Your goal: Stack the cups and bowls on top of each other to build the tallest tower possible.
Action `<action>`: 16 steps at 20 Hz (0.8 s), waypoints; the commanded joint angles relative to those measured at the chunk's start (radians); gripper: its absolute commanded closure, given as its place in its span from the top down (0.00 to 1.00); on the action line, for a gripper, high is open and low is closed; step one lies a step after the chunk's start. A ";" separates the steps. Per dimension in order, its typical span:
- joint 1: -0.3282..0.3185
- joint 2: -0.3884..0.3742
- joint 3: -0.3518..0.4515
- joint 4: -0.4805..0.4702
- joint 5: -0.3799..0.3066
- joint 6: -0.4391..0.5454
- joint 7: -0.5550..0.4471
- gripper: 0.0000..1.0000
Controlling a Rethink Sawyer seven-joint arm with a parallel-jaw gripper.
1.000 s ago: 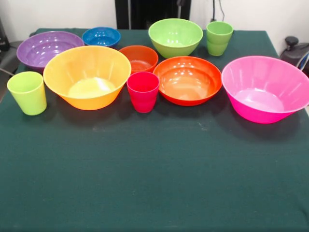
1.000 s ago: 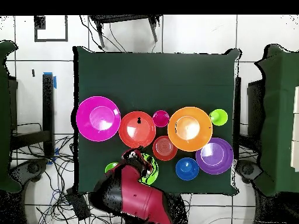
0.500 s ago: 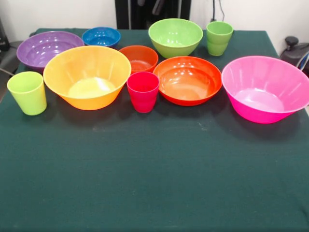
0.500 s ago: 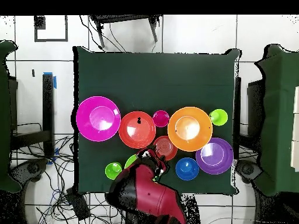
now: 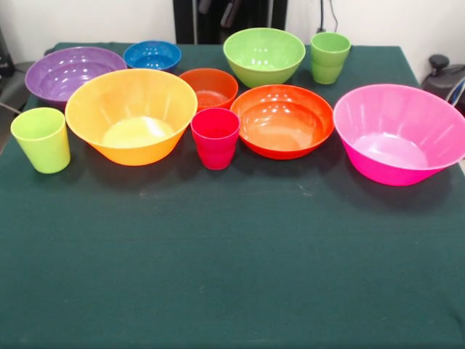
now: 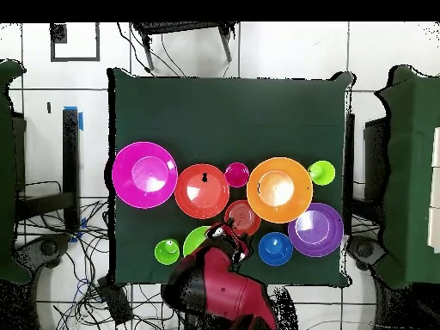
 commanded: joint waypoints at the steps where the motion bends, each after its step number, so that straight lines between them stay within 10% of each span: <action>1: -0.050 0.082 0.096 0.065 -0.082 -0.089 0.098 1.00; 16: -0.241 0.152 0.227 0.095 -0.293 -0.253 0.119 1.00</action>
